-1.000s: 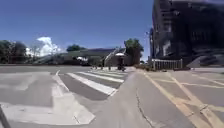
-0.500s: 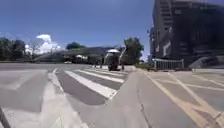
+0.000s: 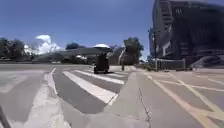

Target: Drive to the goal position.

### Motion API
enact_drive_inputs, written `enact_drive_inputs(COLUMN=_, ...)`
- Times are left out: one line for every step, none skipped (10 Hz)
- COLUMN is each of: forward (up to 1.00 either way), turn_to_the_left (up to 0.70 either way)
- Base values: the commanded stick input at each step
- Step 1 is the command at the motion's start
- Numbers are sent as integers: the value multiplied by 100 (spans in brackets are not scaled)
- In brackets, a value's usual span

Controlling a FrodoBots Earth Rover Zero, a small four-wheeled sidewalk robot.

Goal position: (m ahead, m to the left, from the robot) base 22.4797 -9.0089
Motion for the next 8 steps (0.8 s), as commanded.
enact_drive_inputs(forward=70, turn_to_the_left=0)
enact_drive_inputs(forward=70, turn_to_the_left=0)
enact_drive_inputs(forward=70, turn_to_the_left=0)
enact_drive_inputs(forward=70, turn_to_the_left=0)
enact_drive_inputs(forward=70, turn_to_the_left=0)
enact_drive_inputs(forward=70, turn_to_the_left=0)
enact_drive_inputs(forward=70, turn_to_the_left=0)
enact_drive_inputs(forward=70, turn_to_the_left=0)
